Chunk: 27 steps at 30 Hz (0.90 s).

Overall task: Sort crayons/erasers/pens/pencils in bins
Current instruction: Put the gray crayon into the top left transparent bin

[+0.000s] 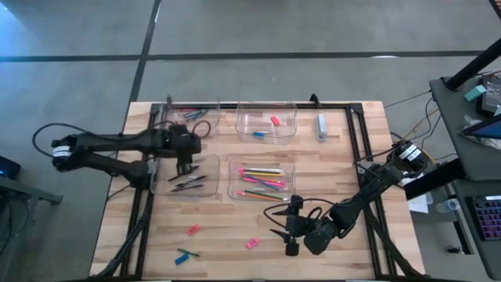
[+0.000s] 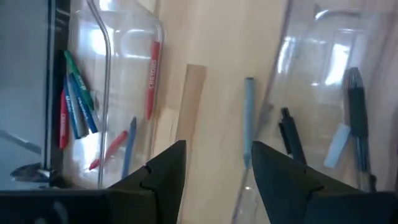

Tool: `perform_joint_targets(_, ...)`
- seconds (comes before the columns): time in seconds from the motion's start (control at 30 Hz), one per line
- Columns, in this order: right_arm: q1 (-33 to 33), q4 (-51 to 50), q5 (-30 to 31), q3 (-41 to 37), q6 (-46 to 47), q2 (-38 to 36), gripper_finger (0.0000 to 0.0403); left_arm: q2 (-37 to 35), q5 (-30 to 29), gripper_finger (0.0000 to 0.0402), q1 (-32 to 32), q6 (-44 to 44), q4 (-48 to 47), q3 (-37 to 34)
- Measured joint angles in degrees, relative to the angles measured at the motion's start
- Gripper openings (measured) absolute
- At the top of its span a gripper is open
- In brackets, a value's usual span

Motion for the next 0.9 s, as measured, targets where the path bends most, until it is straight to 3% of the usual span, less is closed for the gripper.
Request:
perform_joint_targets(0.37,-0.3,-0.2,0.0,-0.5,-0.1,0.0,0.0237,4.0,9.1,0.0166,12.1,8.5,8.5,-3.1)
perform_joint_targets(0.63,-0.3,0.0,0.0,-1.1,0.6,0.0,0.0237,10.9,11.2,0.0166,12.4,10.4,8.4,-3.2)
perform_joint_targets(0.9,-0.3,0.0,0.0,-1.5,0.5,0.0,0.0237,8.7,18.9,0.0166,12.0,11.4,7.3,-3.1)
